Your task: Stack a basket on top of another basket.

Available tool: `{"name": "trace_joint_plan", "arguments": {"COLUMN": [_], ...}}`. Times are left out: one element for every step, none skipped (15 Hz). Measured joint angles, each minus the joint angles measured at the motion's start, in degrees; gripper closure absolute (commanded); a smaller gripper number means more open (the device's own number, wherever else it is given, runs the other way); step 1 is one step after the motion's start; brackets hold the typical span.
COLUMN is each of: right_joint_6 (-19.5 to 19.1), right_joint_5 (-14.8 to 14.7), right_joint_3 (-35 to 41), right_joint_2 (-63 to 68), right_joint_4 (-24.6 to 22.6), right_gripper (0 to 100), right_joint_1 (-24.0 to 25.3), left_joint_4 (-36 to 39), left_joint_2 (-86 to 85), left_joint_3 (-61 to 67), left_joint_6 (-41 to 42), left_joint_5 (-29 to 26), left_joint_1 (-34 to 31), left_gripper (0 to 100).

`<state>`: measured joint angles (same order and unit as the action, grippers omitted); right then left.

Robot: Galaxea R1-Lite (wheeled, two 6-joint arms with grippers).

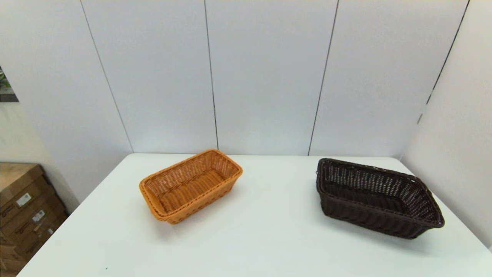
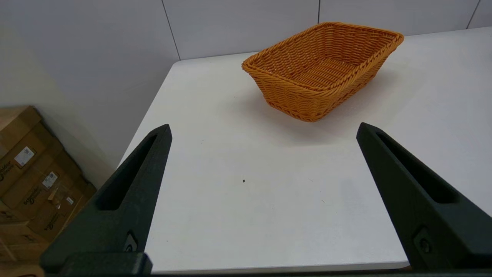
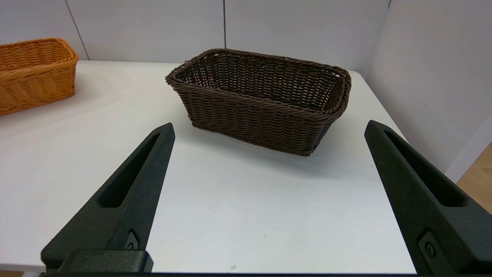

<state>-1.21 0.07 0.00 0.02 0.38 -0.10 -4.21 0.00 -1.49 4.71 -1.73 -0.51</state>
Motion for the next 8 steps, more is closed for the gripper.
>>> {"name": "trace_joint_plan", "arguments": {"right_joint_6": [0.0,0.0,0.02,0.02,0.0,0.0,0.02,0.0], "right_joint_5": [0.0,0.0,0.02,0.0,0.0,0.0,0.0,0.0], "right_joint_3": [0.0,0.0,0.0,0.0,0.0,0.0,0.0,0.0], "right_joint_2": [-0.02,-0.02,-0.02,-0.02,-0.02,-0.02,-0.02,-0.02], "right_joint_4": [-0.02,-0.02,-0.02,-0.02,-0.05,-0.02,-0.02,-0.02], "right_gripper": [0,0,0,0,0,0,0,0], "right_joint_1": [0.0,0.0,0.0,0.0,0.0,0.0,0.0,0.0], "left_joint_4": [0.0,0.0,0.0,0.0,0.0,0.0,0.0,0.0], "left_joint_2": [0.0,0.0,0.0,0.0,0.0,0.0,0.0,0.0], "left_joint_3": [0.0,0.0,0.0,0.0,0.0,0.0,0.0,0.0], "left_joint_6": [0.02,0.0,0.0,0.02,0.02,0.02,0.04,0.04], "left_joint_5": [-0.02,-0.02,-0.02,-0.02,-0.02,-0.02,0.0,-0.02], "left_joint_1": [0.0,0.0,0.0,0.0,0.0,0.0,0.0,0.0], "left_gripper": [0,0,0,0,0,0,0,0]}}
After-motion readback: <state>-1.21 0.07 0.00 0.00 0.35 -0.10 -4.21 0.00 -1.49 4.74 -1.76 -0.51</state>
